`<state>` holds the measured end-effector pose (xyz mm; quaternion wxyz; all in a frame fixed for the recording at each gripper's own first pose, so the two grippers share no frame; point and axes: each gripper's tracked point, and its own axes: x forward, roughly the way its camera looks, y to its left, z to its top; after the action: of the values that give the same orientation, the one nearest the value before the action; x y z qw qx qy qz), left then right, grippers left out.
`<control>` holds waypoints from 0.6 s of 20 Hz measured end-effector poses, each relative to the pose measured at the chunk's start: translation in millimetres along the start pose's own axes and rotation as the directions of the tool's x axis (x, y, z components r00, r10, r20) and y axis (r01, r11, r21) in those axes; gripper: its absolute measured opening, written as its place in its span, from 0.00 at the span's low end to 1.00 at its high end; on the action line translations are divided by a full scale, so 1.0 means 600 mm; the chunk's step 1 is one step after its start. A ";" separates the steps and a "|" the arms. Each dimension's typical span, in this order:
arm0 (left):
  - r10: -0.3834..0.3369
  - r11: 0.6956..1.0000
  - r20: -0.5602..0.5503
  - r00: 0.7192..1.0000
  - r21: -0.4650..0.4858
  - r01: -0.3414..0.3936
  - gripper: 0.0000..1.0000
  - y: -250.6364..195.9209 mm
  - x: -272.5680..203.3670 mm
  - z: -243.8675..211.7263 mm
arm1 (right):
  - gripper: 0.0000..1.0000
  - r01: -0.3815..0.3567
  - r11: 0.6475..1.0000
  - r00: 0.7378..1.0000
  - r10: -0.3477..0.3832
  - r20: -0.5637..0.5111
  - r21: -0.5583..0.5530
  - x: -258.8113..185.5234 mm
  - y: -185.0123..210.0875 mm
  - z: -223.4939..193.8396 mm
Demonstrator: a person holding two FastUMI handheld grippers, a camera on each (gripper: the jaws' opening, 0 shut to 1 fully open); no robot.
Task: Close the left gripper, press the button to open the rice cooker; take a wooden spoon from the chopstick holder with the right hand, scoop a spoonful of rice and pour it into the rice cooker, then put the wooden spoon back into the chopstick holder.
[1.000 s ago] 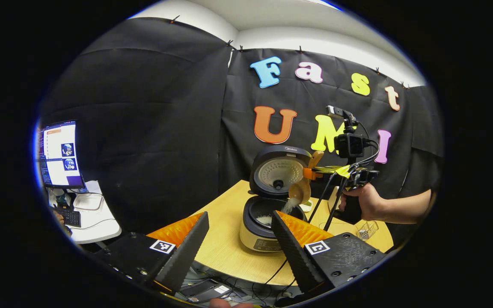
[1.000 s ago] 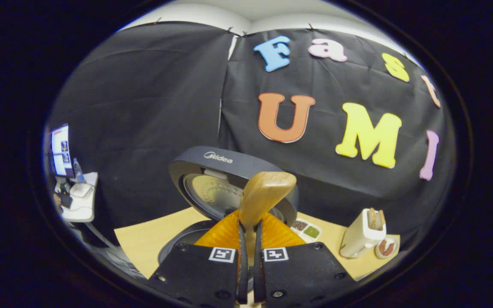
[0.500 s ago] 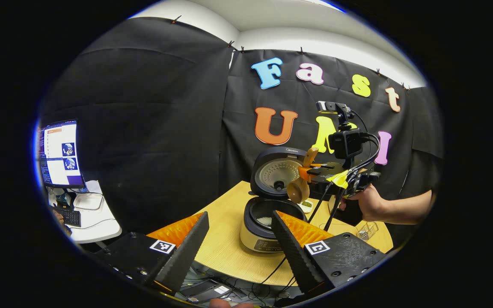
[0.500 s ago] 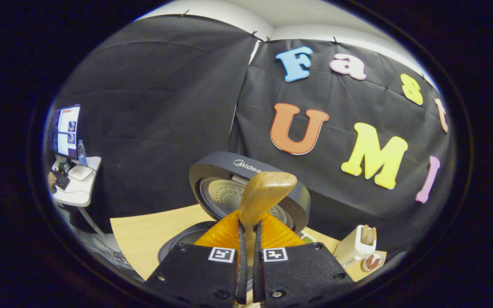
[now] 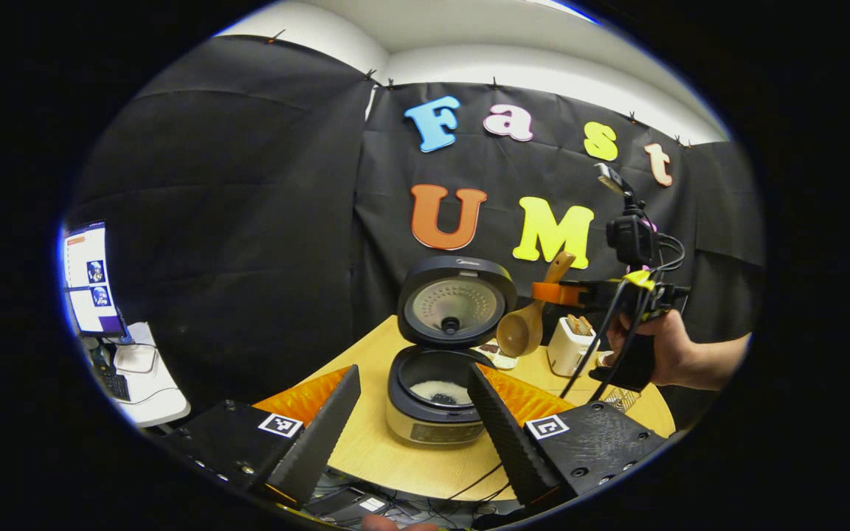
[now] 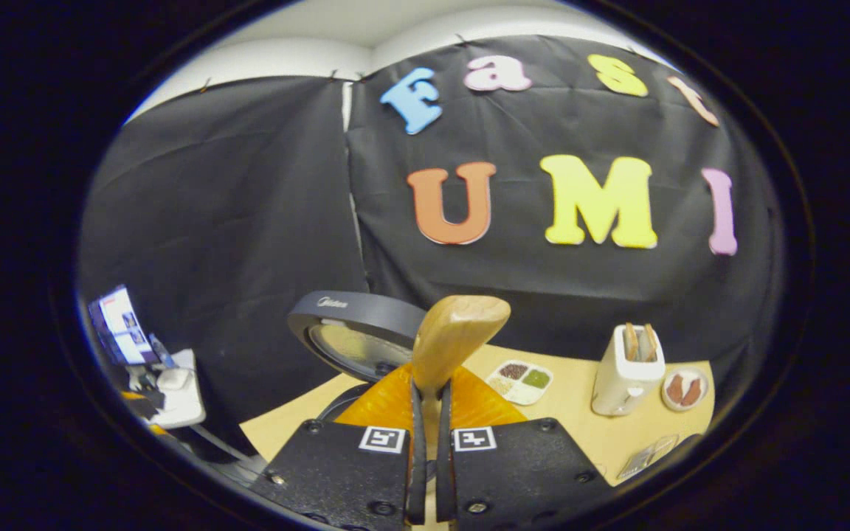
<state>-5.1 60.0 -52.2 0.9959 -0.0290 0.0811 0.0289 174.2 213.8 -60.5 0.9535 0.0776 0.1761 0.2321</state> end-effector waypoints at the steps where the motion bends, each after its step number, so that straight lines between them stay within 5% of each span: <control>1: -0.020 1.000 -0.002 1.000 0.011 0.020 0.95 -0.016 0.012 0.005 | 0.11 0.012 0.998 1.000 -0.012 -0.002 0.064 -0.016 -0.029 0.009; 6: -0.101 0.993 -0.003 0.995 0.065 0.101 0.95 -0.101 0.069 0.035 | 0.11 0.174 0.953 0.983 -0.181 0.006 0.248 -0.099 -0.236 0.014; 12: -0.164 0.982 -0.010 0.986 0.092 0.165 0.95 -0.181 0.117 0.039 | 0.11 0.401 0.861 0.912 -0.408 -0.045 0.315 -0.200 -0.477 -0.040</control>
<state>74.8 -42.8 -34.7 0.9950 0.0107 0.0810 -0.0573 184.5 -92.8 -112.2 0.9577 0.1938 0.2125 -0.0052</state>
